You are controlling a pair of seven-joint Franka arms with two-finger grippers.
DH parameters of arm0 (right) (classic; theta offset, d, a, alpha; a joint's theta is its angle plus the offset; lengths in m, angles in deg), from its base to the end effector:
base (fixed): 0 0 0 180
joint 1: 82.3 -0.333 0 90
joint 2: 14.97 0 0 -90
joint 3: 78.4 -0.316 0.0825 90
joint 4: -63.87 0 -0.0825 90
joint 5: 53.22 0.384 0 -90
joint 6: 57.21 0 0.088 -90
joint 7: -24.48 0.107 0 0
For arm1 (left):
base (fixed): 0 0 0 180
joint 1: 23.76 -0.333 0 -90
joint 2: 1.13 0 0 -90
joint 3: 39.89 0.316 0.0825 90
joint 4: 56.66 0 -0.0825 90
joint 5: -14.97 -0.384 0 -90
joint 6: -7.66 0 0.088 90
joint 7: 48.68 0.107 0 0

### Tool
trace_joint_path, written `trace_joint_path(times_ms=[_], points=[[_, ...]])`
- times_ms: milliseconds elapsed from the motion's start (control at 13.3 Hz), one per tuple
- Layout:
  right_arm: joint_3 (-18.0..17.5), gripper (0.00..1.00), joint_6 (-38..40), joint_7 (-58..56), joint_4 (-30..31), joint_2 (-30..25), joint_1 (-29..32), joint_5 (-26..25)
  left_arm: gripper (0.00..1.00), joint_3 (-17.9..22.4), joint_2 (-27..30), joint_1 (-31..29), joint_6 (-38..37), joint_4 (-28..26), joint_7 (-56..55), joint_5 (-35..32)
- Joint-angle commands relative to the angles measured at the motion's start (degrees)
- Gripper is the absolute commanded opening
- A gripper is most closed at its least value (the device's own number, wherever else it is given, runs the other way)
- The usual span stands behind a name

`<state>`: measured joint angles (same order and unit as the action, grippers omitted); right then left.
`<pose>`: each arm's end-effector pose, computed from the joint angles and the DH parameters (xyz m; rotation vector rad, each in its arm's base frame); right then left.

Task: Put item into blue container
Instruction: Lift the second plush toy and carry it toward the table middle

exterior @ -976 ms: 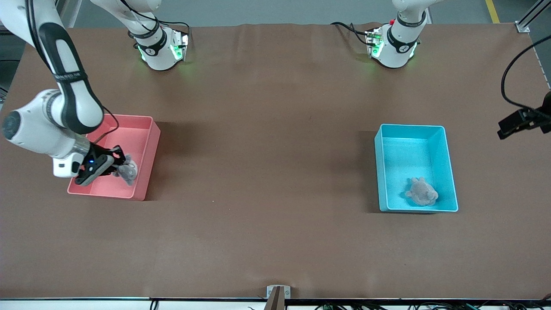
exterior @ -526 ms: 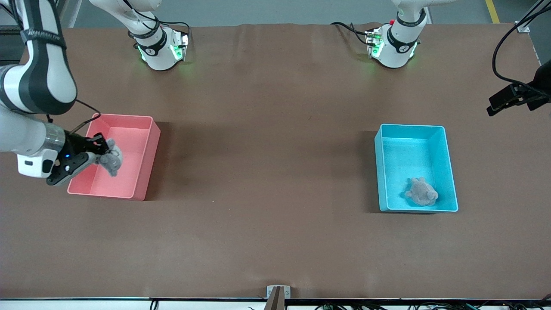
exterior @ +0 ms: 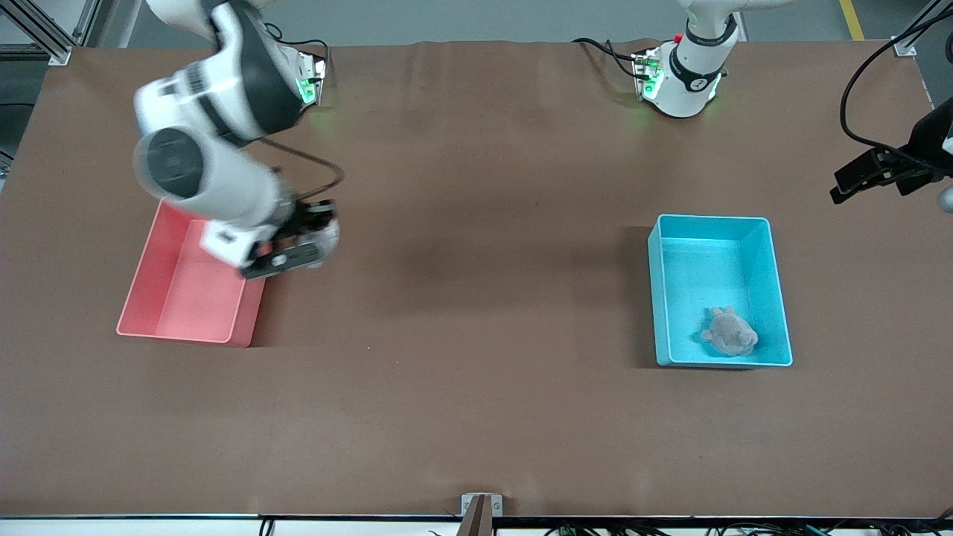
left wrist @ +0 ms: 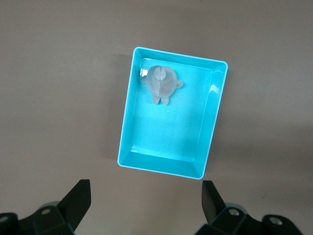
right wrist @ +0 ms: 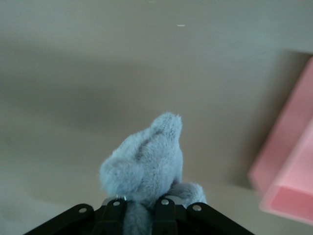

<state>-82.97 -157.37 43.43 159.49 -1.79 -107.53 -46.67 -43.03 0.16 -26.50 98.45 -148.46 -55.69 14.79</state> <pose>0.5291 0.3107 0.4584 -3.0623 -0.2455 0.2928 0.5486 -0.0038 0.6233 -3.1323 -0.1808 -0.0080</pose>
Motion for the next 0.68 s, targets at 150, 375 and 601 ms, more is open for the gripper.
trace_joint_path(times_ms=[150, 375, 601], points=[[0.89, 0.03, -14.75, 28.28, -0.61, 9.03, -16.14, -0.66, 1.0, 0.32, 0.38, 0.27, 0.97, -0.75, 0.86, 0.72], [0.89, 0.03, -25.05, 37.62, -2.8, 17.99, -22.13, -0.57, 1.0, 0.24, 0.47, 0.36, 1.23, -0.92, 0.86, 0.89], [0.89, 0.04, -30.43, 40.98, -5.88, 24.95, -24.95, -0.66, 1.0, -0.03, 0.21, 0.27, 1.23, -0.93, 0.86, 0.89]])
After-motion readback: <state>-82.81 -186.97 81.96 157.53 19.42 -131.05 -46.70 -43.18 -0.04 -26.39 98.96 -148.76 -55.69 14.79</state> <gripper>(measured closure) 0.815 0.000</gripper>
